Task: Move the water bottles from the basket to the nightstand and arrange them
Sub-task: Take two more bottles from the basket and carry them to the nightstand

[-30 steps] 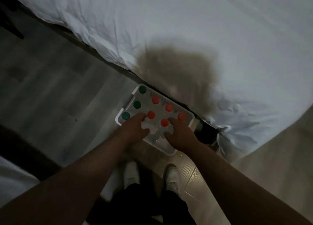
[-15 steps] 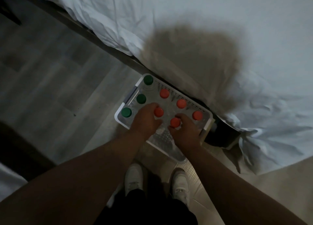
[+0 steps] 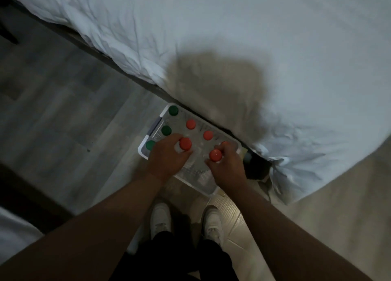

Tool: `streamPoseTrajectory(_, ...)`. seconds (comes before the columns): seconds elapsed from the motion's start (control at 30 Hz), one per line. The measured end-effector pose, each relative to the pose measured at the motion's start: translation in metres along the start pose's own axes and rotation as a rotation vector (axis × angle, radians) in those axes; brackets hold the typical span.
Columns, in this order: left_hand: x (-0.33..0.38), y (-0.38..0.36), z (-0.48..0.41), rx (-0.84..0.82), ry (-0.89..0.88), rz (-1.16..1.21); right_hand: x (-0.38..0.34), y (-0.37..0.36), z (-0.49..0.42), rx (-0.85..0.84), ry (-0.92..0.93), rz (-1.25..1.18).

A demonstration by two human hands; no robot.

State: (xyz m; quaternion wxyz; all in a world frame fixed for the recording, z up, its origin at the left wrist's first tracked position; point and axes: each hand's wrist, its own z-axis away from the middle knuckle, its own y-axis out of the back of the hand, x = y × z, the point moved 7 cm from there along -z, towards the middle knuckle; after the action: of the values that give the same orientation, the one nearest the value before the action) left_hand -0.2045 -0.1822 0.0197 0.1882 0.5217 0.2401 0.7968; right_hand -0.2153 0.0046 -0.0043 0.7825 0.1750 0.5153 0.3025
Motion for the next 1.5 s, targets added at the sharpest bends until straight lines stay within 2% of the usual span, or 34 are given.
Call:
streamPoseTrajectory(0.2, 0.071, 0.062, 0.049, 0.056, 0.079, 0.094, -0.075, 0.087, 0.045, 0.006, 0.086, -0.002)
streamPoseTrajectory(0.6, 0.241, 0.202, 0.179, 0.357, -0.017, 0.216, -0.224, 0.257, 0.181, 0.053, 0.183, -0.155)
streamPoseTrajectory(0.83, 0.281, 0.263, 0.253, 0.47, -0.035, 0.462, -0.287, 0.305, 0.235, -0.035, 0.262, -0.314)
streamPoseTrajectory(0.97, 0.291, 0.284, 0.296, 0.533, -0.066, 0.465, -0.32, 0.312, 0.257, -0.122, 0.353, -0.343)
streamPoseTrajectory(1.13, 0.279, 0.308, 0.347, 0.679, -0.019, 0.517, -0.363, 0.302, 0.288, -0.197, 0.555, -0.185)
streamPoseTrajectory(1.3, 0.254, 0.34, 0.396, 0.819, 0.025, 0.572, -0.392, 0.255, 0.307, -0.374, 0.546, -0.169)
streamPoseTrajectory(1.5, 0.216, 0.382, 0.454, 1.002, 0.136, 0.544, -0.441, 0.179, 0.34, -0.562, 0.785, 0.064)
